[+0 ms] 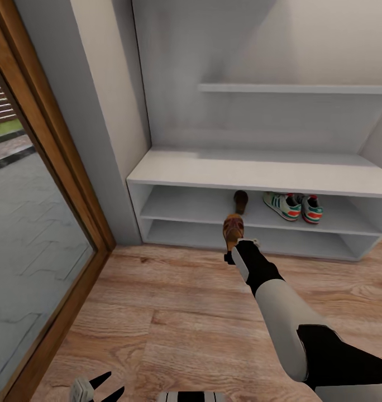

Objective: Pick up the two gym shoes and the two sandals from the corridor floor and place them onto the hallstand (shoe rack) in the corridor, making sure they are on the rack and not on the floor. Arrange them so the two gym shoes are next to each other and the two sandals are next to each other.

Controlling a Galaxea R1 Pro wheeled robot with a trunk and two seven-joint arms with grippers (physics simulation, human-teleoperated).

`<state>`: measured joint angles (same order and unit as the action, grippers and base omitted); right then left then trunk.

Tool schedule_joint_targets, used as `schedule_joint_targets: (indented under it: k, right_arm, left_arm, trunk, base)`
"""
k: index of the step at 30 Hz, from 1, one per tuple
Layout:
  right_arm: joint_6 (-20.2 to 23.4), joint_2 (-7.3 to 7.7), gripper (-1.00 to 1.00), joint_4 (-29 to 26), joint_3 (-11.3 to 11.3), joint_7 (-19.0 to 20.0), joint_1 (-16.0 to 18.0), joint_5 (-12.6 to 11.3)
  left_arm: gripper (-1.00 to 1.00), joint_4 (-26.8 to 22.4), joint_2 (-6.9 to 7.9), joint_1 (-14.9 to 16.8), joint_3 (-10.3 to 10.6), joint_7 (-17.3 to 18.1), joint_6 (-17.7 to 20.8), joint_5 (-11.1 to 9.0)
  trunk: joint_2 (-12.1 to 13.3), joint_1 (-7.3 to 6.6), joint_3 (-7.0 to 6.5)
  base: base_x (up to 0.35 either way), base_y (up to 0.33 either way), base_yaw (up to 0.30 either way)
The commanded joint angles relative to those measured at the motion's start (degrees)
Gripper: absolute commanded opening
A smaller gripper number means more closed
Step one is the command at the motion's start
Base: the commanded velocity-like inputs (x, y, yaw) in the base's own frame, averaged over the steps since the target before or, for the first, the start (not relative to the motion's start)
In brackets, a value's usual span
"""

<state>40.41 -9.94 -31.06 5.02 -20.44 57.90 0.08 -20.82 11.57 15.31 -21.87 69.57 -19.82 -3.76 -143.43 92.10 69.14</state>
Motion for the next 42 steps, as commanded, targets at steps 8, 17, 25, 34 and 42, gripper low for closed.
schedule_joint_targets:
  k: [8, 17, 25, 34, 42]
  right_arm:
    - [0.2, -0.06, -1.00, -0.1, 0.3, -0.4, 0.0, -0.1]
    - [0.2, -0.06, -1.00, -0.1, 0.4, -0.4, 0.0, -0.1]
    - [0.2, -0.06, -1.00, -0.2, 0.4, -0.5, 0.0, -0.1]
    - [0.9, -0.06, -1.00, -0.5, 0.4, -0.4, 0.3, 0.0]
    - [0.9, -0.06, -1.00, 0.0, 0.3, -0.6, 0.4, 0.2]
  left_arm:
    - [1.00, 0.0, 0.03, 0.0, -0.2, 0.2, -0.3, 0.0]
    - [1.00, 0.1, 0.03, 0.0, -0.2, 0.1, -0.3, 0.0]
    - [1.00, 0.0, 0.03, 0.0, -0.2, 0.1, -0.3, 0.0]
    - [1.00, -0.5, -0.13, -0.1, -0.1, 0.0, -0.2, 0.3]
    - [1.00, -0.5, -0.15, 0.0, 0.0, -1.0, -0.2, 0.5]
  trunk:
    - [0.0, -0.01, 0.53]
    - [0.0, -0.01, 0.65]
    - [0.0, -0.01, 0.66]
    - [0.0, -0.01, 0.66]
    - [0.0, -0.01, 0.66]
  base:
    - [0.001, 0.000, 0.175]
    - [0.197, 0.000, 0.037]
    - [0.185, 0.000, 0.003]
    - [0.000, 0.000, 0.000]
    - [0.000, 0.000, 0.000]
